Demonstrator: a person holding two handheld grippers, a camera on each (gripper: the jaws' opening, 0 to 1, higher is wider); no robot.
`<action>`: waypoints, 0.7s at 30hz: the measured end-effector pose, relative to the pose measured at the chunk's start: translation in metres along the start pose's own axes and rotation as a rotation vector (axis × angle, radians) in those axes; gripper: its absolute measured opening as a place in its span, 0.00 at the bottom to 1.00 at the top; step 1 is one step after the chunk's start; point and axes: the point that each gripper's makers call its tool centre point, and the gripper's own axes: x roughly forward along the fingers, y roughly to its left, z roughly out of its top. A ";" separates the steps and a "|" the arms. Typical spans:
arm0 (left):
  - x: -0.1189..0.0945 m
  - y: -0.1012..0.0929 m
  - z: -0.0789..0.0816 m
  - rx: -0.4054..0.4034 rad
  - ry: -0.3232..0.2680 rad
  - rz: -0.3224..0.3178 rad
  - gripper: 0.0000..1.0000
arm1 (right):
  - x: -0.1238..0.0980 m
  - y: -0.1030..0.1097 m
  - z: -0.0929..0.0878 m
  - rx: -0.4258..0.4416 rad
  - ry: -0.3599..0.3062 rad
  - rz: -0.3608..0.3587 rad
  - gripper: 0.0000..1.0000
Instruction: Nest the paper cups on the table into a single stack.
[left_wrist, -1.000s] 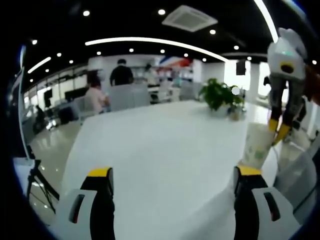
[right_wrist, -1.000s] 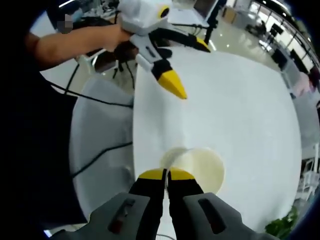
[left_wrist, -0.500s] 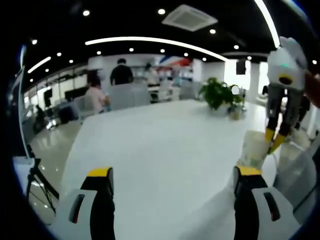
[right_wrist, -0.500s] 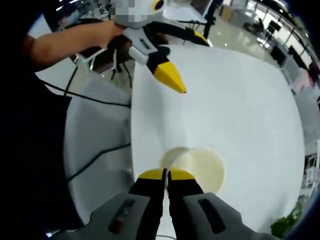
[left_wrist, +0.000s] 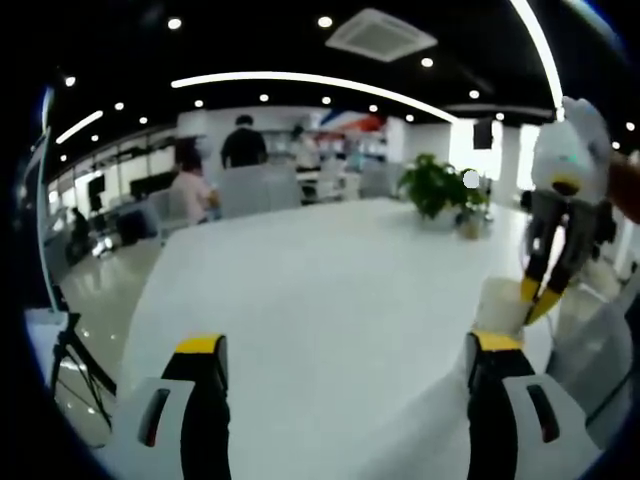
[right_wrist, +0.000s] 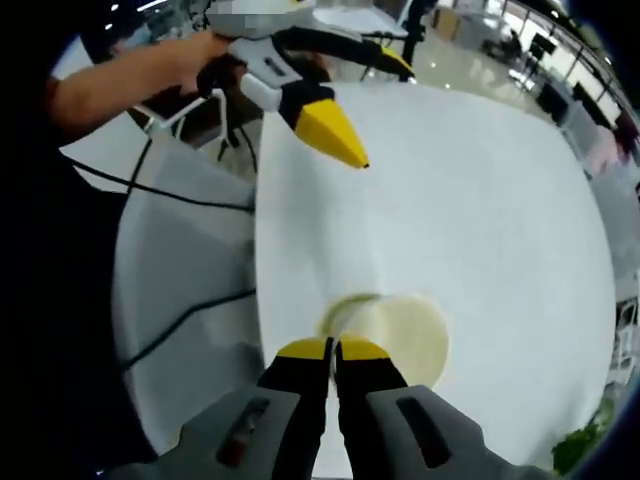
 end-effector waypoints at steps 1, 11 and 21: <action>0.000 0.000 0.000 0.001 0.000 0.000 0.98 | 0.001 0.000 0.000 0.000 0.000 0.001 0.00; -0.002 0.000 -0.003 -0.005 0.002 0.003 0.97 | 0.012 0.002 -0.002 0.001 0.012 -0.002 0.00; -0.006 -0.003 -0.008 -0.003 0.008 0.017 0.96 | 0.026 0.009 -0.007 -0.010 0.009 0.021 0.00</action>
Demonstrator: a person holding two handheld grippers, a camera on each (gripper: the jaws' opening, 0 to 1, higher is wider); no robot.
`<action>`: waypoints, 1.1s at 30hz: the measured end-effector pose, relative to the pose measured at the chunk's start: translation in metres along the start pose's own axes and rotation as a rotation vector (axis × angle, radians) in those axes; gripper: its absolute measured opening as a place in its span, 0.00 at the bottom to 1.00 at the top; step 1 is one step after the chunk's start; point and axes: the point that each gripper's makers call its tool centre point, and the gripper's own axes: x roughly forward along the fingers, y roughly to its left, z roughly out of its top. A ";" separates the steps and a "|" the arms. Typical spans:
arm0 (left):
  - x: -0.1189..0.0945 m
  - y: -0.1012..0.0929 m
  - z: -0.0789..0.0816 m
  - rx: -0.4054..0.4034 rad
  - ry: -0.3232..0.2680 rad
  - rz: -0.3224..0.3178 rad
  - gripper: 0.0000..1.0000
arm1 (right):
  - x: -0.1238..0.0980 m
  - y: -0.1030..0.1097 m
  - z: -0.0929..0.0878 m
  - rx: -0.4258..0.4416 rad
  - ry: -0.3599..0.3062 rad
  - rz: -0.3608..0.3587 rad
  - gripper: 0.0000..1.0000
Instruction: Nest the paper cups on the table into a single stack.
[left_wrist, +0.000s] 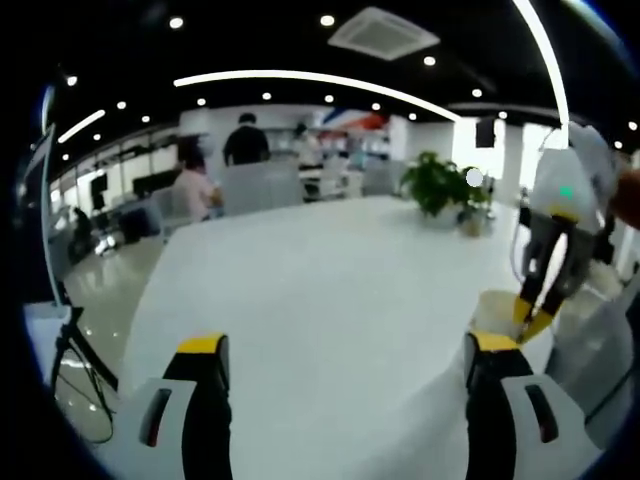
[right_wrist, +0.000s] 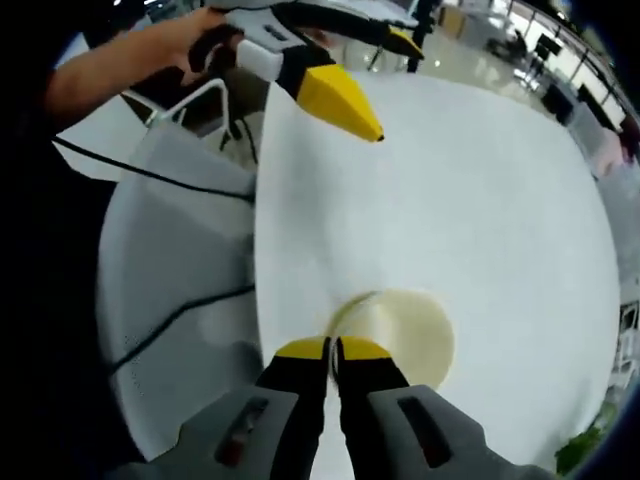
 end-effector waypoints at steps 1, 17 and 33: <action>0.000 -0.004 -0.002 0.002 0.004 -0.006 0.96 | -0.001 0.001 0.005 0.023 -0.032 0.008 0.00; -0.002 -0.014 -0.011 0.028 0.024 -0.027 0.97 | -0.021 -0.014 0.014 0.000 -0.170 -0.061 0.29; -0.004 -0.013 0.005 0.058 -0.045 -0.040 0.99 | -0.144 -0.083 0.025 0.098 -0.734 -0.467 0.83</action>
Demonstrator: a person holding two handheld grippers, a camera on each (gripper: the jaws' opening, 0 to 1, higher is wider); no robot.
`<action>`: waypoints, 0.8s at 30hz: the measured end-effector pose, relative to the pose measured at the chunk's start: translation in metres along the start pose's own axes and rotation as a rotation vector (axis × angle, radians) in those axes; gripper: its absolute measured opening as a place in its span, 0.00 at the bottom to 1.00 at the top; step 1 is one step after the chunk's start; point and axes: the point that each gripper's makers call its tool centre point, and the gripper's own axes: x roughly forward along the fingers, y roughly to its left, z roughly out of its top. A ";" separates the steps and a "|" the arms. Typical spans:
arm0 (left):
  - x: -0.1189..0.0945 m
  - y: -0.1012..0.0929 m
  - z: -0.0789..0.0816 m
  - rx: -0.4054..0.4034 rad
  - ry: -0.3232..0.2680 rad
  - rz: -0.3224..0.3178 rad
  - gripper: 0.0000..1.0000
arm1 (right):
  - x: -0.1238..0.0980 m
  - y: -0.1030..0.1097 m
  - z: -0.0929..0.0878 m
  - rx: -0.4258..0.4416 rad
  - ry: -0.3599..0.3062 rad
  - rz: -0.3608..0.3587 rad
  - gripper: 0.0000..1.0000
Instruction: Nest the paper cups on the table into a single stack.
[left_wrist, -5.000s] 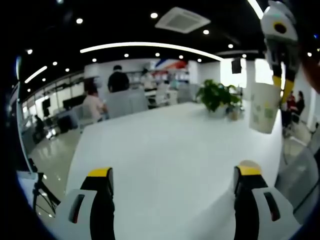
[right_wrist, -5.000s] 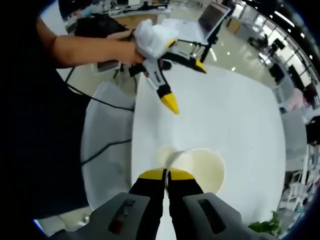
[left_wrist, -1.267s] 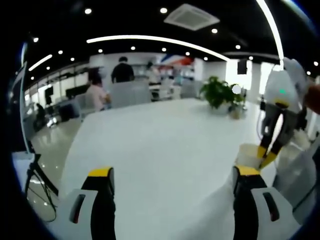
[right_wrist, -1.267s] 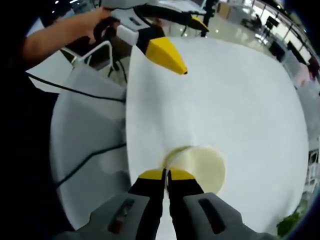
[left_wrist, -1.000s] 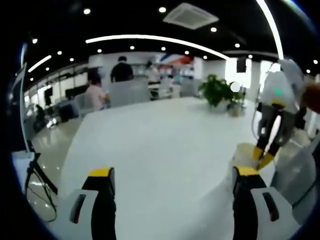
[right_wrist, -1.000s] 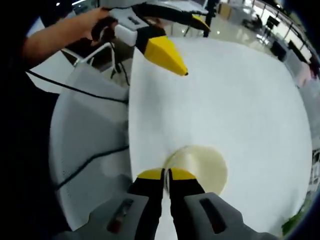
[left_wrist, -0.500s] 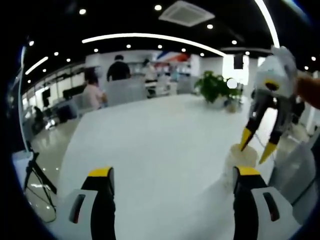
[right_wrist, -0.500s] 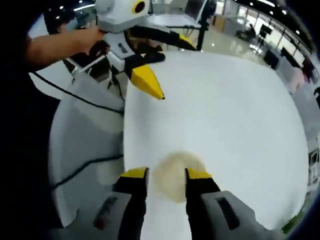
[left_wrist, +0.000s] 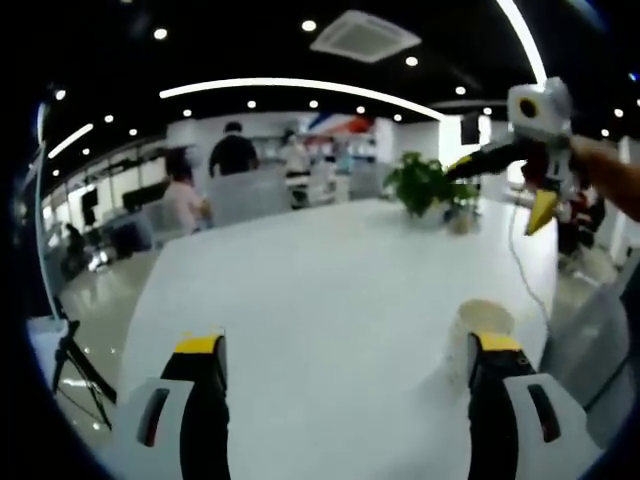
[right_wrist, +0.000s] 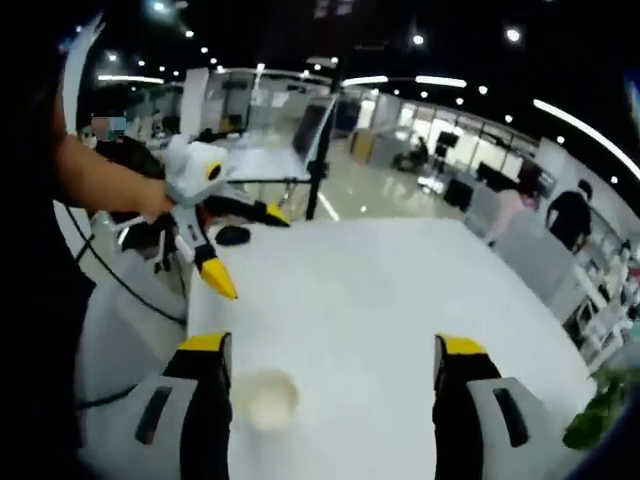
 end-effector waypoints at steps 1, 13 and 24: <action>0.000 0.000 0.001 0.002 -0.008 -0.001 0.99 | -0.004 -0.003 -0.002 0.024 -0.016 -0.019 0.84; -0.008 -0.014 -0.012 0.014 -0.056 -0.009 0.99 | -0.051 -0.020 -0.053 0.195 -0.253 -0.244 1.00; -0.011 -0.049 -0.035 0.054 -0.037 -0.058 0.99 | -0.077 -0.011 -0.106 0.301 -0.283 -0.355 1.00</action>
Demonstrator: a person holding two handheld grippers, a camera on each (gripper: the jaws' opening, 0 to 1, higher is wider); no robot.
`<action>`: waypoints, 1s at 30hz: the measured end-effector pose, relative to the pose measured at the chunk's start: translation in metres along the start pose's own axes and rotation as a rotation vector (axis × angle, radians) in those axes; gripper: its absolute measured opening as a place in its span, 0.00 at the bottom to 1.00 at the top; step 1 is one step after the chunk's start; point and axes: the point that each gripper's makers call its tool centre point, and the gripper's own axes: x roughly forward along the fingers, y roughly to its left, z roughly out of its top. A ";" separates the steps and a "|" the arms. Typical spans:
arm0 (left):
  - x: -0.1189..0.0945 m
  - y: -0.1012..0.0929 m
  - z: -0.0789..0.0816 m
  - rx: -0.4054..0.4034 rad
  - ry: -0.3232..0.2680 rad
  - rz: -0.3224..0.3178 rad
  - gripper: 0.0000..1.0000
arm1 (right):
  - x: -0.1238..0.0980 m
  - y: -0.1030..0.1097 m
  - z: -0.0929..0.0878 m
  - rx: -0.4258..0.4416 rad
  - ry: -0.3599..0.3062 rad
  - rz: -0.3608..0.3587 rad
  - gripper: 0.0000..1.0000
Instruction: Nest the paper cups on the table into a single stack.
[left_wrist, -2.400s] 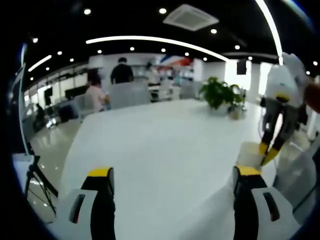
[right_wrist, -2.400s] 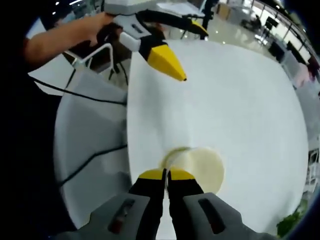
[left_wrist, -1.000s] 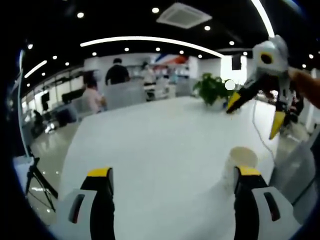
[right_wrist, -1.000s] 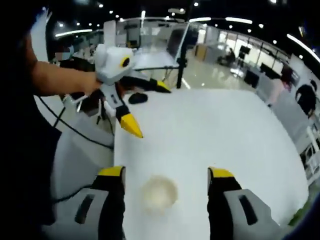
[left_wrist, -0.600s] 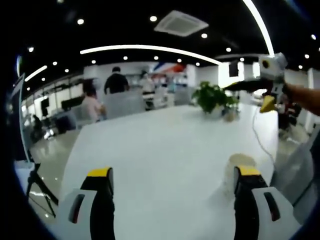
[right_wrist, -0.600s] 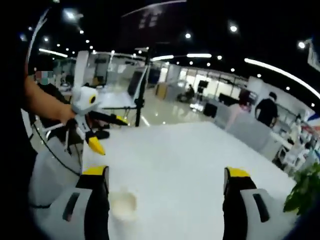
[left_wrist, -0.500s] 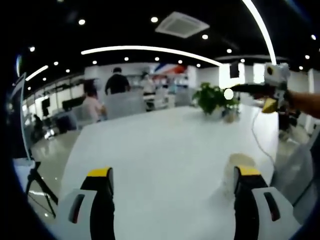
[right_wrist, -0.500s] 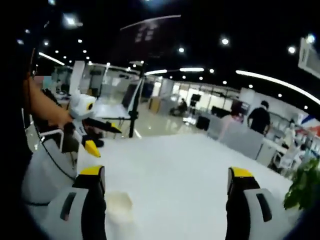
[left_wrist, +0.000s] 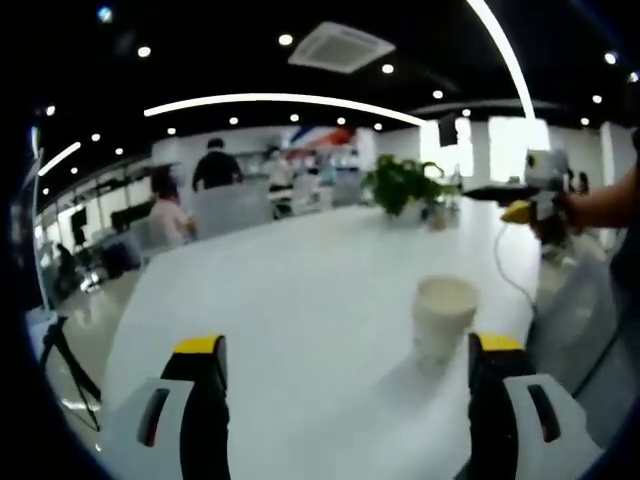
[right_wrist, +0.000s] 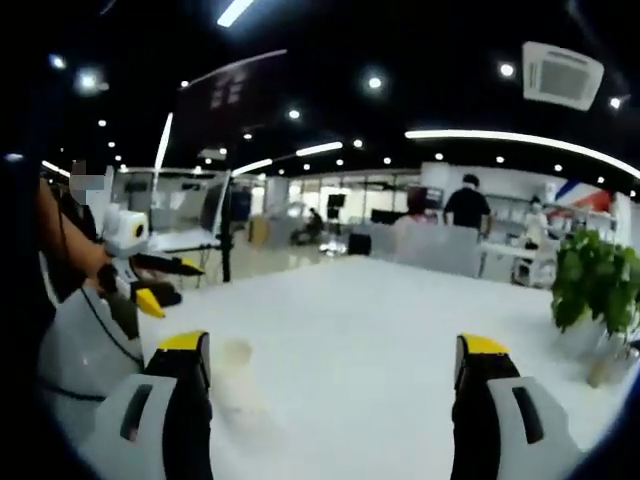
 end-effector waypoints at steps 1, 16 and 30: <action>0.000 -0.002 -0.001 -0.005 -0.003 0.001 0.99 | -0.001 0.000 -0.001 0.003 -0.004 -0.011 1.00; 0.036 -0.025 -0.016 0.052 0.079 -0.111 0.99 | 0.022 0.044 -0.047 -0.071 0.126 0.107 1.00; 0.066 -0.058 -0.028 0.058 0.153 -0.267 0.90 | 0.050 0.082 -0.091 -0.013 0.322 0.266 0.80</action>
